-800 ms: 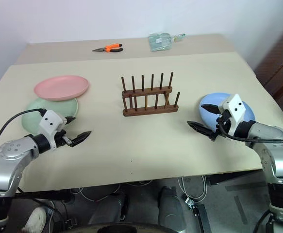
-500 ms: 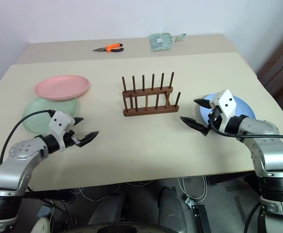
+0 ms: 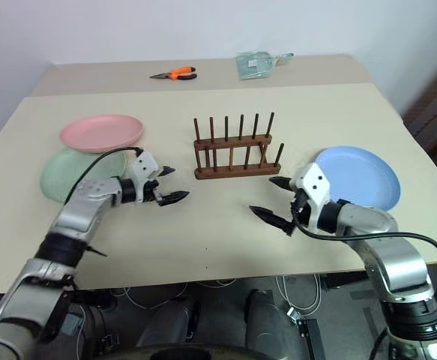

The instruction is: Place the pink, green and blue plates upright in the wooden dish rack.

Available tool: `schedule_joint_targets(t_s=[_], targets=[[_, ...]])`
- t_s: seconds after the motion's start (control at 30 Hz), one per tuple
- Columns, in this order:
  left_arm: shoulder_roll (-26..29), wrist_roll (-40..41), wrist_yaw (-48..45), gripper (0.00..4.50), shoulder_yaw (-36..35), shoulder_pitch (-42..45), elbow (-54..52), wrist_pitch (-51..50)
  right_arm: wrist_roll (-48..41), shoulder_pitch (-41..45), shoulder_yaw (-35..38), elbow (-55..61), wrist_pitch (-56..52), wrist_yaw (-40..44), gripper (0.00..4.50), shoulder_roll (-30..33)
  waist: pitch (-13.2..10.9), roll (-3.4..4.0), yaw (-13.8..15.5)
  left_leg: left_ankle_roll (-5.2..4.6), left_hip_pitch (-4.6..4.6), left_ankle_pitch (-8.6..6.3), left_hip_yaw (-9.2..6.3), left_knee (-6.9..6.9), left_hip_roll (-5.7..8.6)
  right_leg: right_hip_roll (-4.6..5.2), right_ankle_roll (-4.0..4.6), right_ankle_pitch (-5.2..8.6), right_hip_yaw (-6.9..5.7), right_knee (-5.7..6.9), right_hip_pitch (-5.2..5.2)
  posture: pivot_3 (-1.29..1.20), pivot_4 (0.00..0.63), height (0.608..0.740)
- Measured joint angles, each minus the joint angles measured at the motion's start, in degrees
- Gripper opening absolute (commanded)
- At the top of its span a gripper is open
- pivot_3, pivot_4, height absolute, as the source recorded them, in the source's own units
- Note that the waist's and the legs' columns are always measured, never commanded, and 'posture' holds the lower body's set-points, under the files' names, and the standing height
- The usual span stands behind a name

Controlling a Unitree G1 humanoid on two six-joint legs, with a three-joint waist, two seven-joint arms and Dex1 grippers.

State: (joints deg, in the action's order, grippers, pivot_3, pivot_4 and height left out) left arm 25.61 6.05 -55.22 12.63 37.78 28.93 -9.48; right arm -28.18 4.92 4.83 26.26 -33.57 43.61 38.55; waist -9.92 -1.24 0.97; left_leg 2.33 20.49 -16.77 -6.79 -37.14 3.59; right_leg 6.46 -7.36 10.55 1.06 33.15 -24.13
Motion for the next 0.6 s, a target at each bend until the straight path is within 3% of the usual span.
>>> schedule_joint_targets(t_s=[0.13, 0.23, 0.43, 0.6], targets=[[-5.43, -2.88, -0.98, 4.50, 1.15, 8.13, 13.82, 6.04, -0.25, -2.17, 0.41, 4.63, -1.52, -3.53, 4.48, -0.93, 0.02, -0.03, -0.06, -0.02, -0.02, -0.01, 0.00, 0.00, 0.02, 0.02, -0.13, 0.04, 0.00, -0.04, 0.05, 0.00, 0.150, 0.740], [-7.76, -3.63, -1.53, 3.71, 1.12, 10.77, 19.92, 9.79, -0.23, -3.87, 0.50, 7.11, -2.70, -5.54, 4.50, -1.14, 0.03, -0.03, -0.14, -0.03, -0.05, -0.01, 0.00, 0.00, 0.02, 0.03, -0.18, 0.02, 0.01, -0.04, 0.07, 0.00, 0.150, 0.740], [-9.10, -4.28, -4.32, 0.79, 1.07, 9.71, 20.29, 14.24, -0.19, -4.62, 2.48, 7.48, -2.86, -6.27, 4.50, 0.19, 0.04, -0.04, -0.19, -0.03, -0.13, -0.02, -0.01, -0.03, 0.00, 0.04, -0.21, 0.03, 0.00, -0.03, 0.18, 0.00, 0.150, 0.740], [-6.02, -3.57, -10.42, 0.78, 1.60, 3.31, 8.32, 11.54, -0.21, -5.89, 5.99, 5.96, -2.28, -3.80, 4.50, 3.58, 0.04, -0.03, -0.33, -0.09, -0.11, -0.05, -0.01, 0.03, -0.03, 0.02, -0.18, -0.01, -0.01, -0.04, 0.12, 0.00, 0.150, 0.740]])
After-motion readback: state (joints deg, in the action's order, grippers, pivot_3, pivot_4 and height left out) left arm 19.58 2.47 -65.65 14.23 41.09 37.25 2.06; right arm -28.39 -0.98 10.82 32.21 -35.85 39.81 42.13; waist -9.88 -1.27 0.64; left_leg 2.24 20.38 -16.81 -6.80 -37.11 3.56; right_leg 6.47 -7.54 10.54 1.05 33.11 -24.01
